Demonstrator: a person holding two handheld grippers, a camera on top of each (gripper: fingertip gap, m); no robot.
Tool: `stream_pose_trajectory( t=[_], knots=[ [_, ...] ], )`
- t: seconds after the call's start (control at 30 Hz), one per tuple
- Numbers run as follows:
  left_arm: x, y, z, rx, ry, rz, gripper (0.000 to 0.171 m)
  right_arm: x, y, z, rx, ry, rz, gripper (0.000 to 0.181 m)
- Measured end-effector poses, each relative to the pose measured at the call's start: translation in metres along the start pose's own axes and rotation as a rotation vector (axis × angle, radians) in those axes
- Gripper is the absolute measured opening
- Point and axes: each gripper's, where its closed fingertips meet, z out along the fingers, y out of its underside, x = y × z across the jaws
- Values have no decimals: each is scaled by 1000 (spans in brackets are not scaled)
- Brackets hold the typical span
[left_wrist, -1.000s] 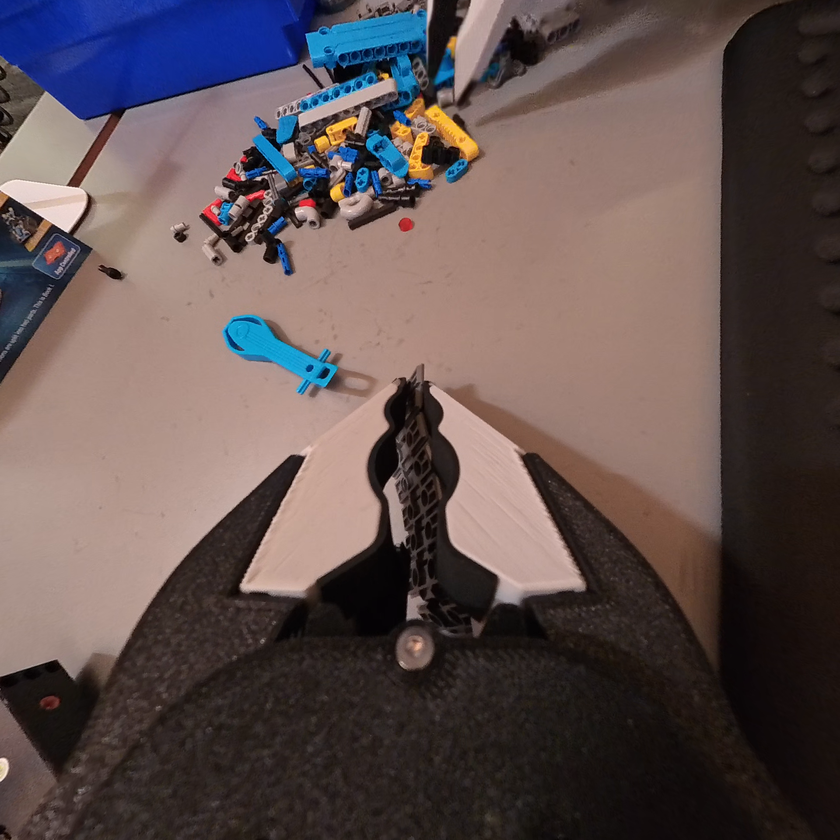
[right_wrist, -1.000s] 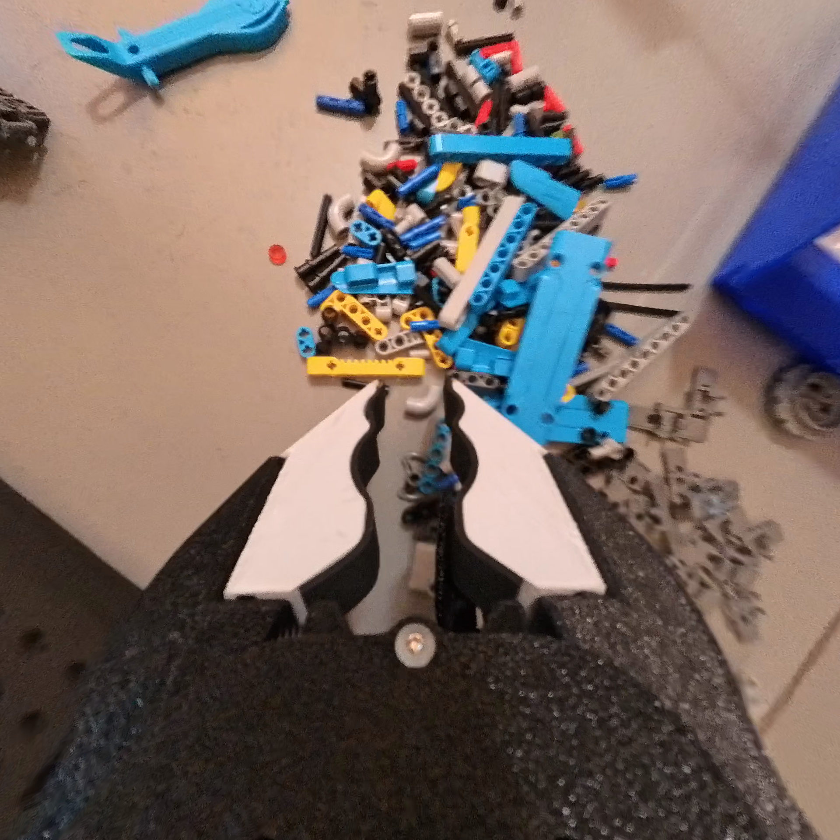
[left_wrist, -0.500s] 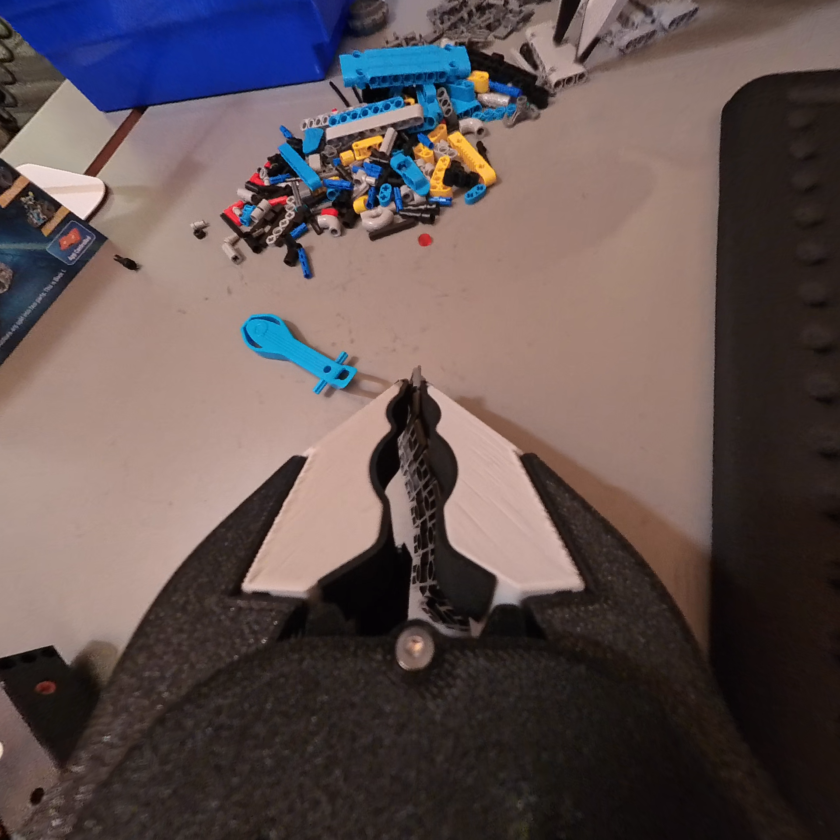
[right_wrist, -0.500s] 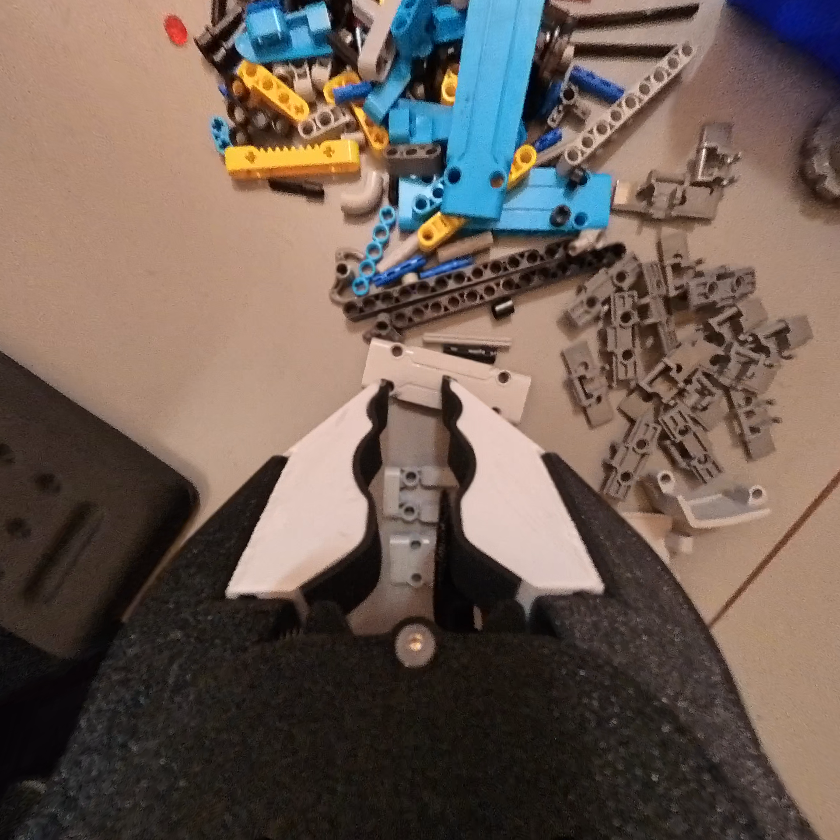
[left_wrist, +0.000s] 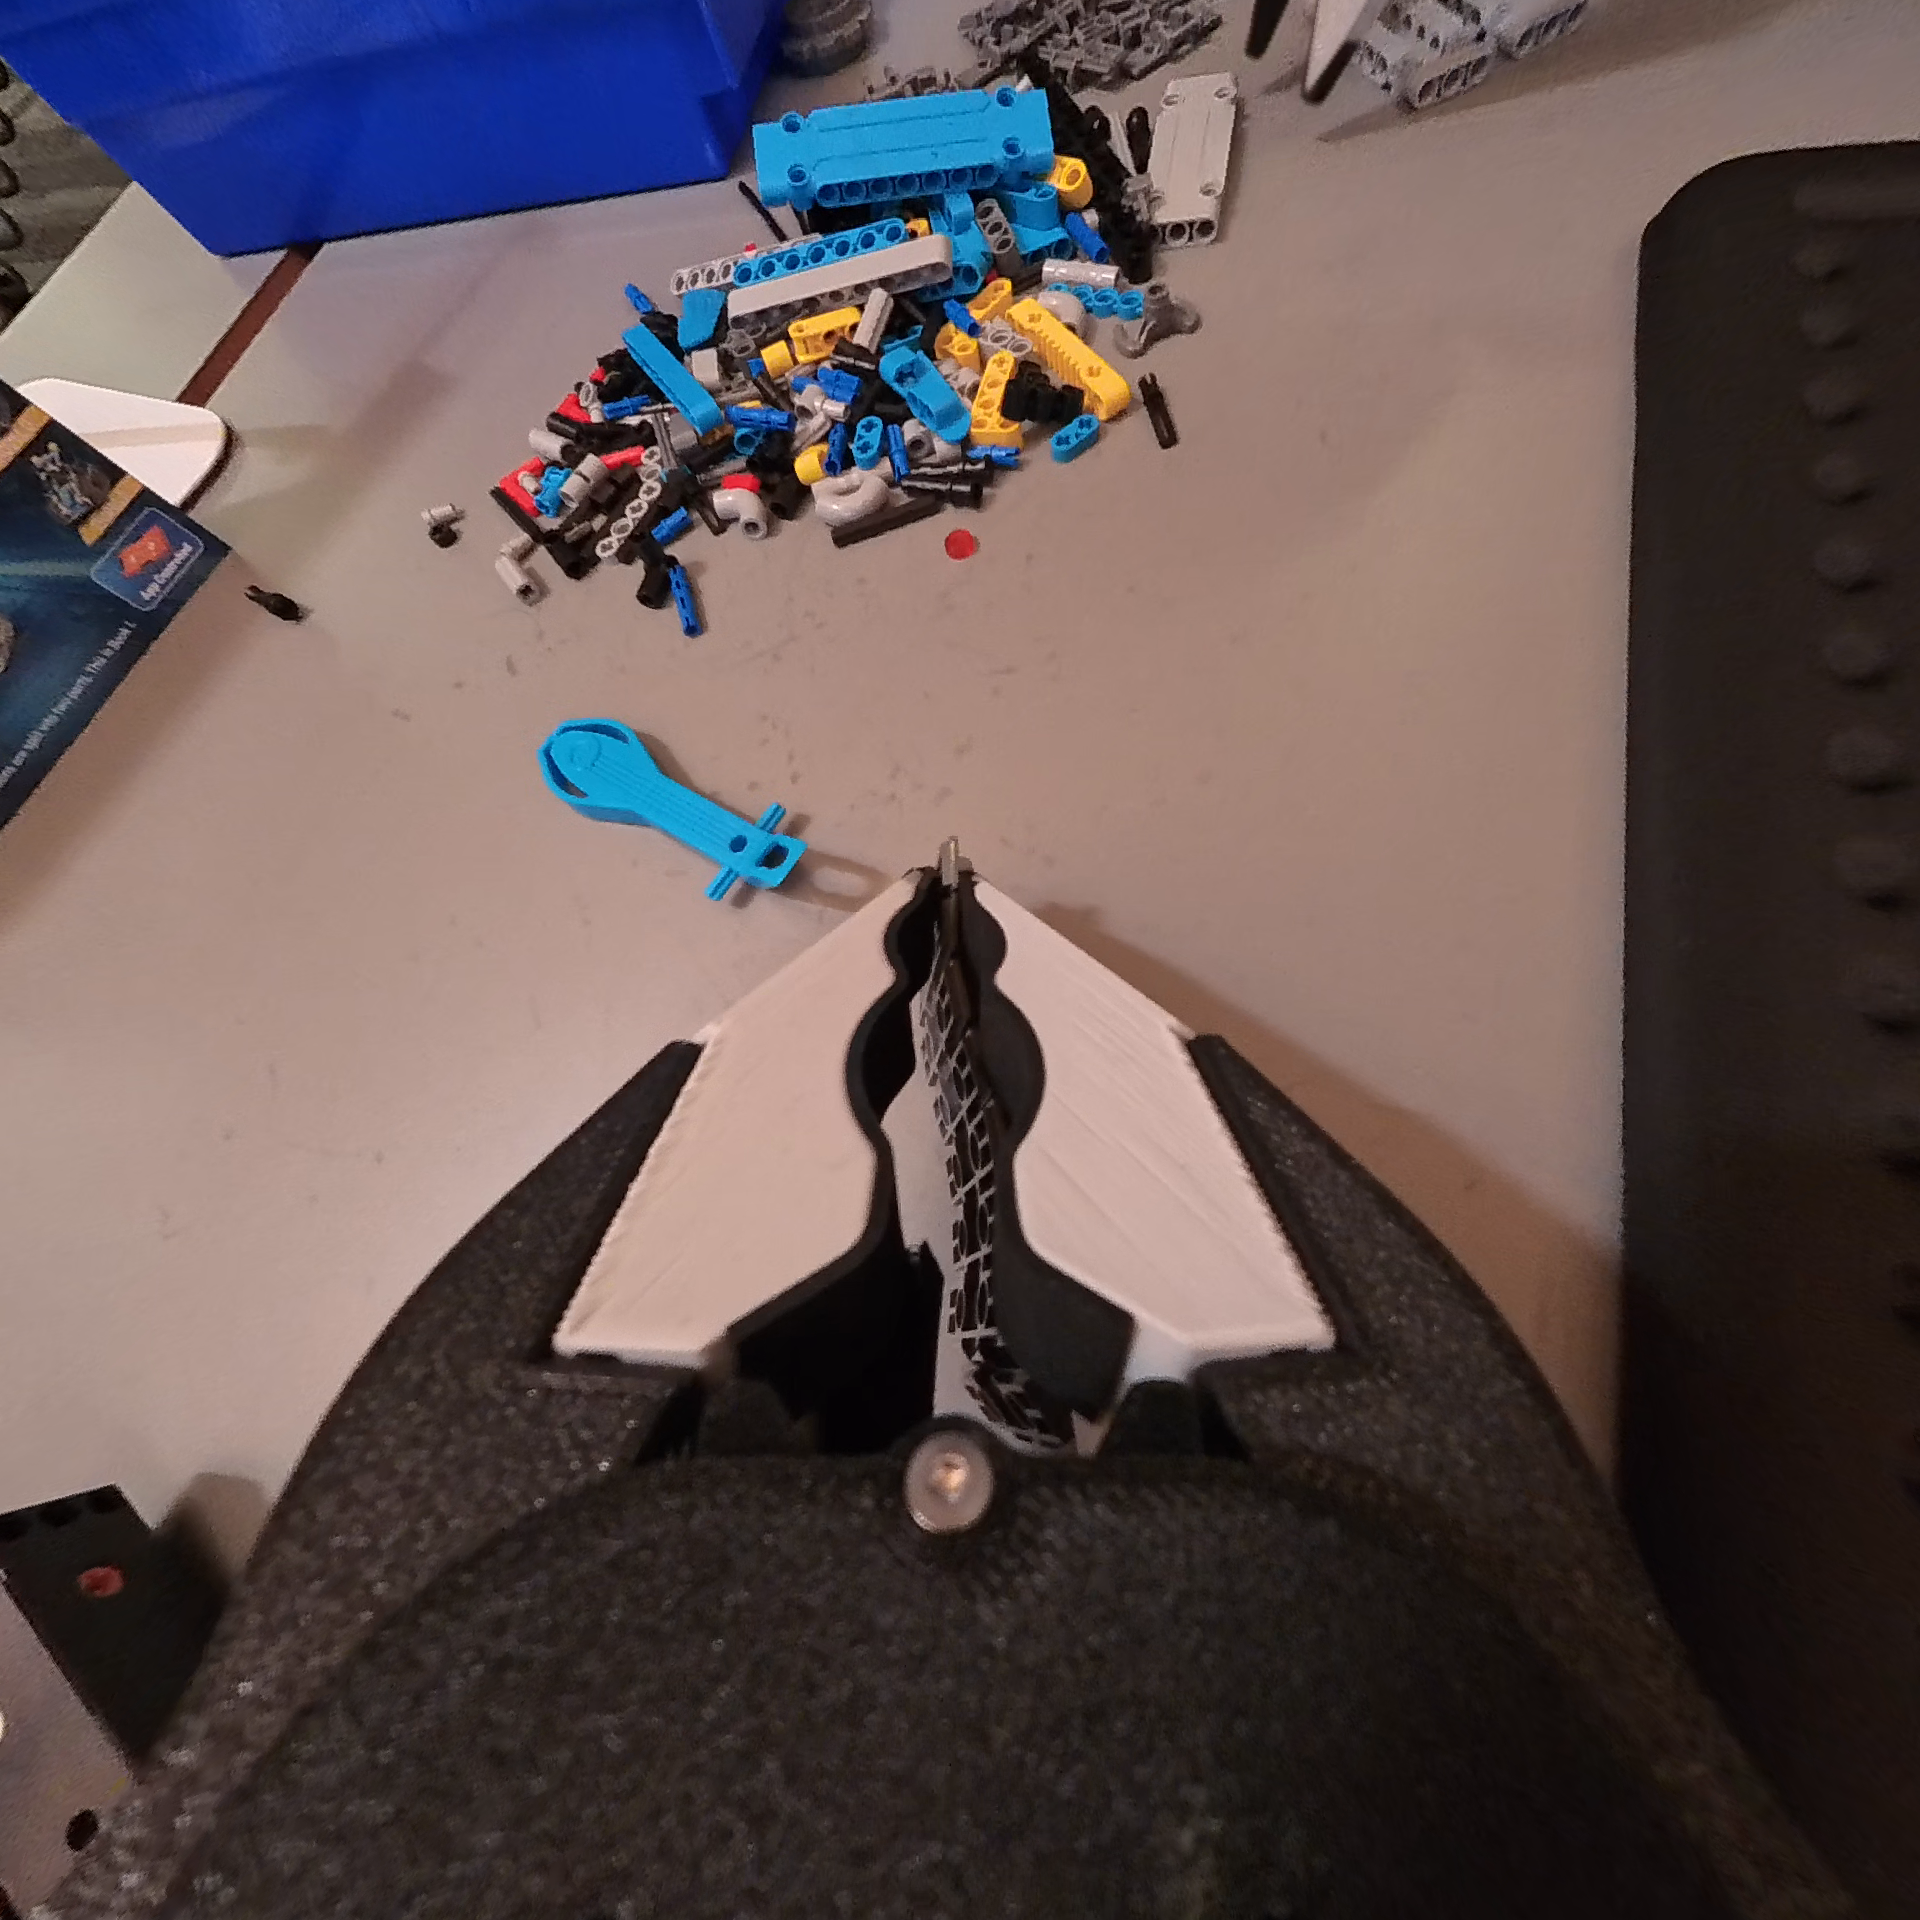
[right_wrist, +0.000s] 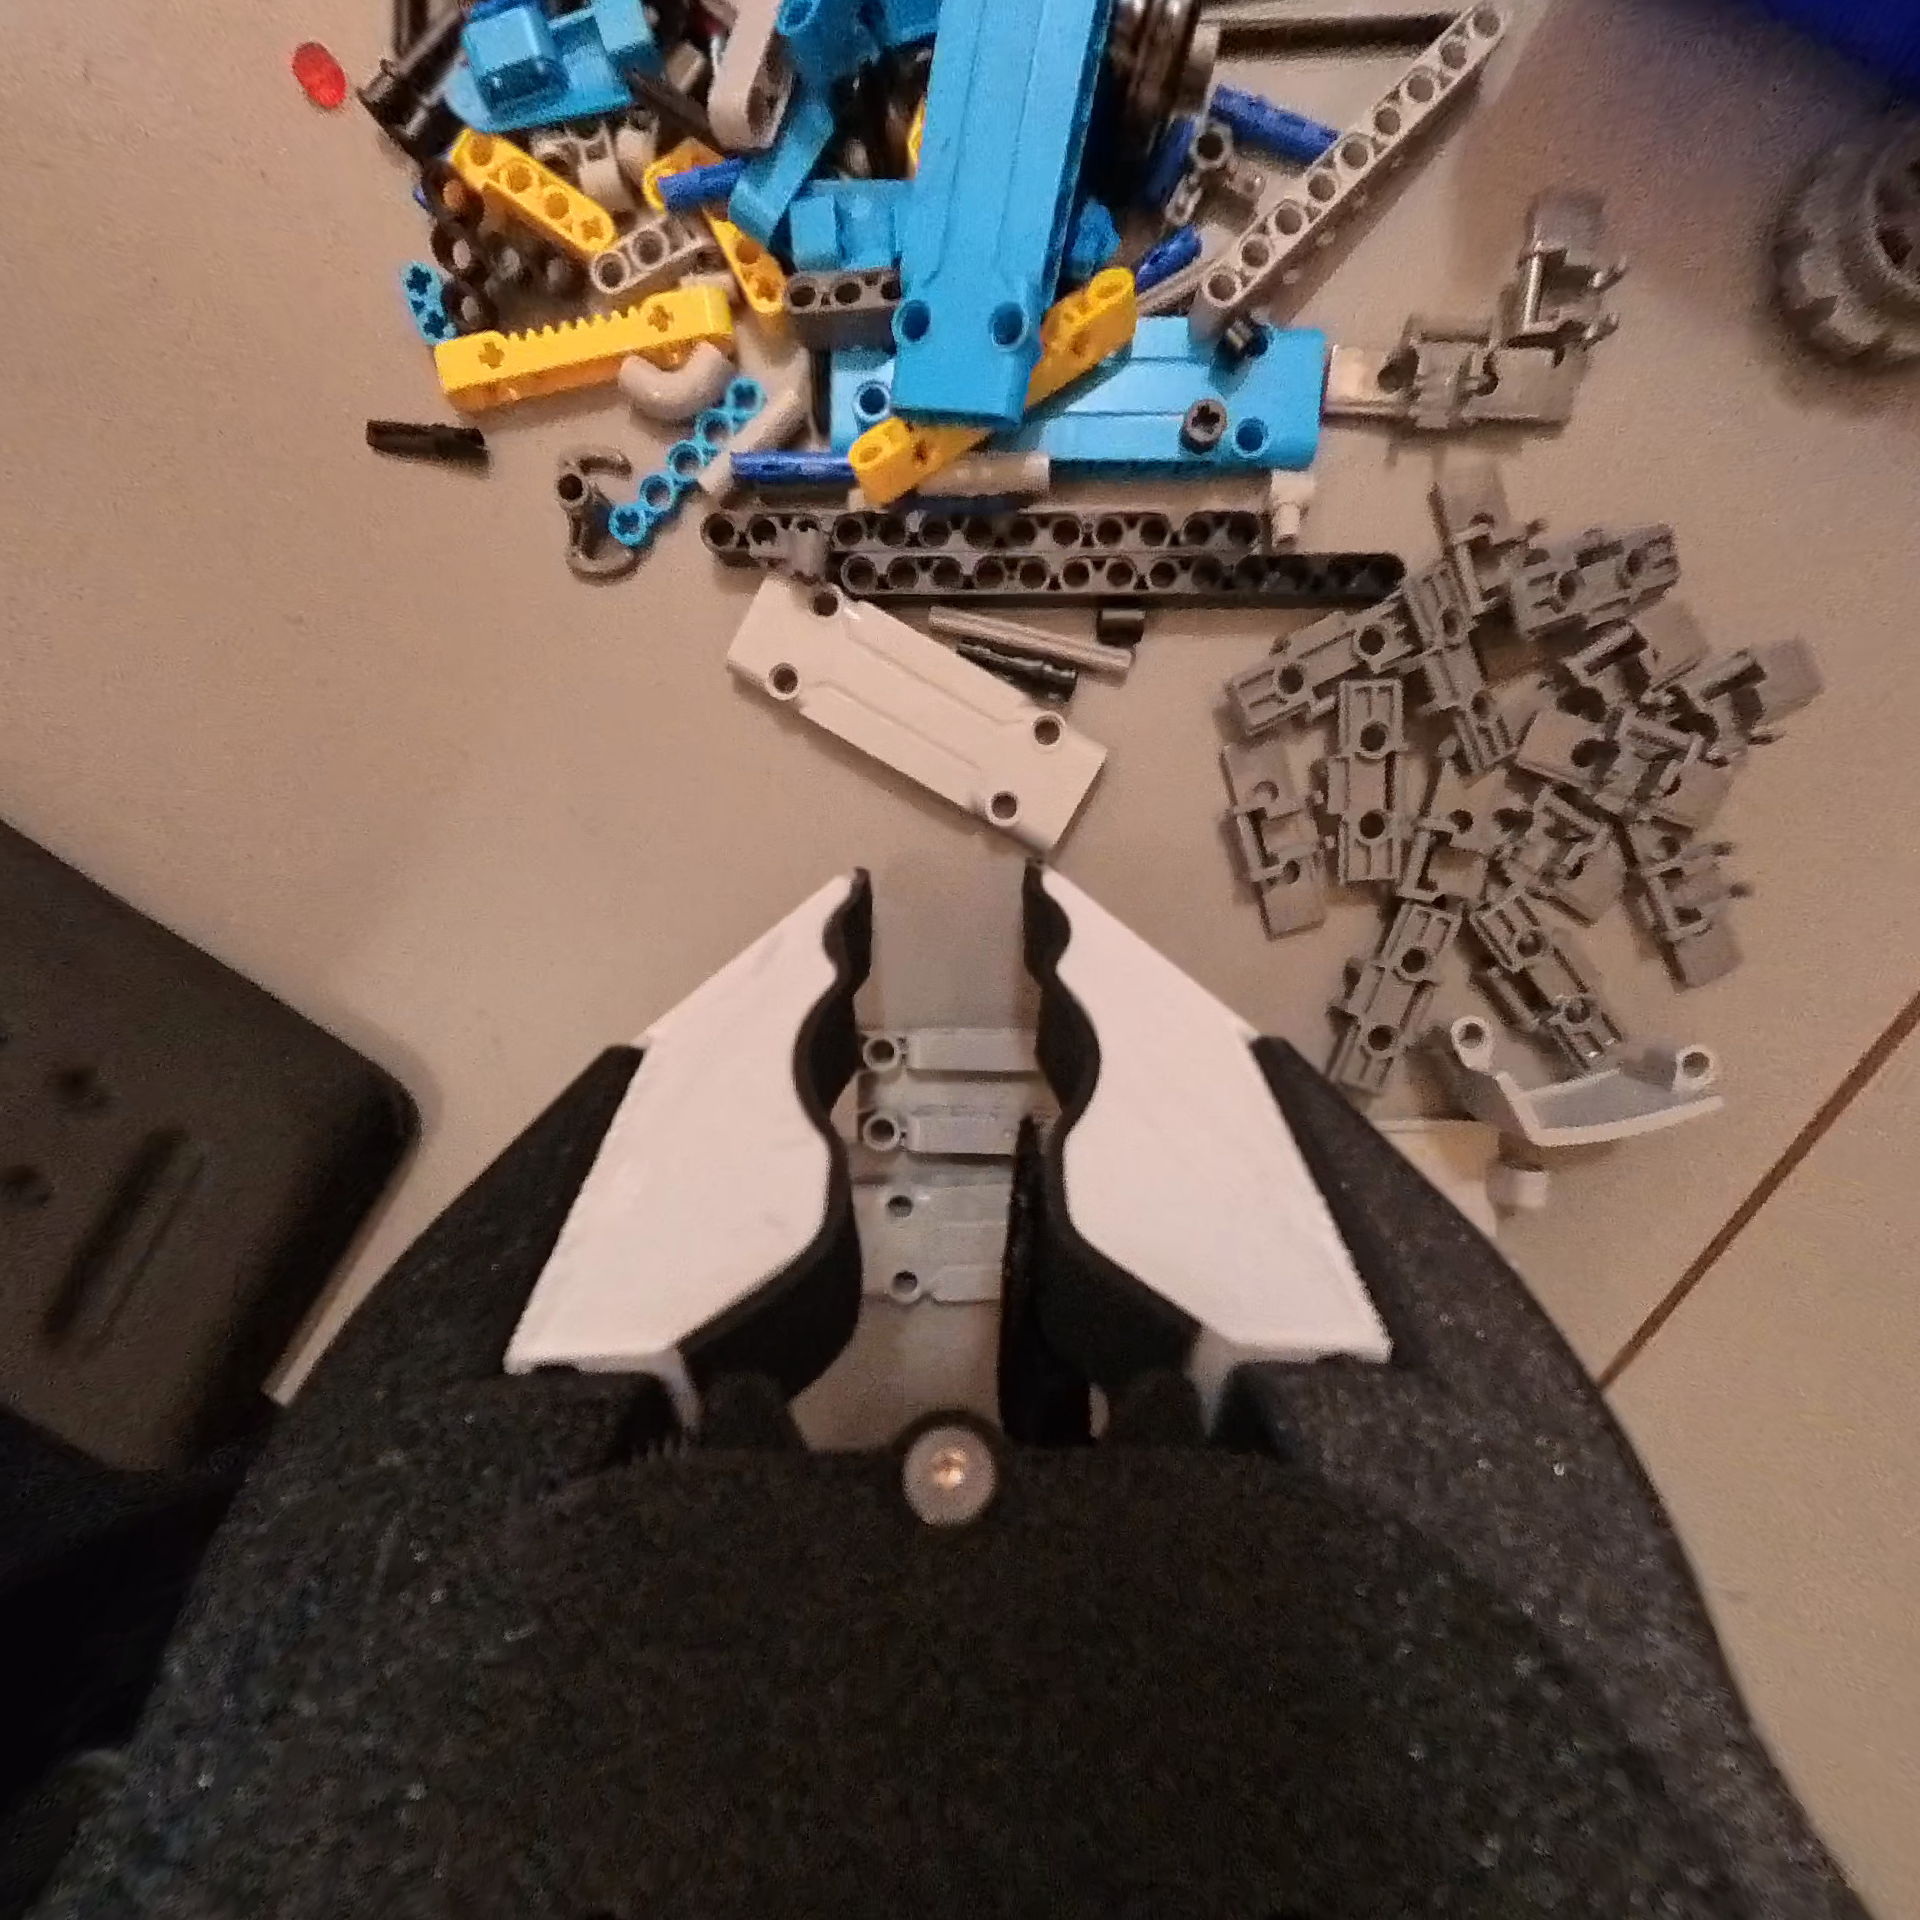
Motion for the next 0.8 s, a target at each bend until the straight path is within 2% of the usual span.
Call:
stream_pose_trajectory(
  t=[0.1, 0.3, 0.4, 0.53, 0.67, 0.8],
  knots=[
    [3, 1, 1, -6, 9, 8, 2, 5, 1, 9, -8, 18, -17, 27],
    [2, 3, 2, -10, 11, -1, 2, 20, -21, 19, 16, 23, -40, 24],
    [2, 3, 2, -10, 11, 0, 2, 17, -32, 22, 24, -13, -32, 25],
    [2, 3, 2, -10, 13, -1, 2, 33, -38, 13, 20, 83, -77, 25],
    [3, 3, 2, -12, 16, 4, 2, 44, -60, 8, 124, 53, 32, 27],
    [4, 3, 2, -12, 20, 6, 2, 55, -54, 27, 83, 80, 58, 31]
  ],
)
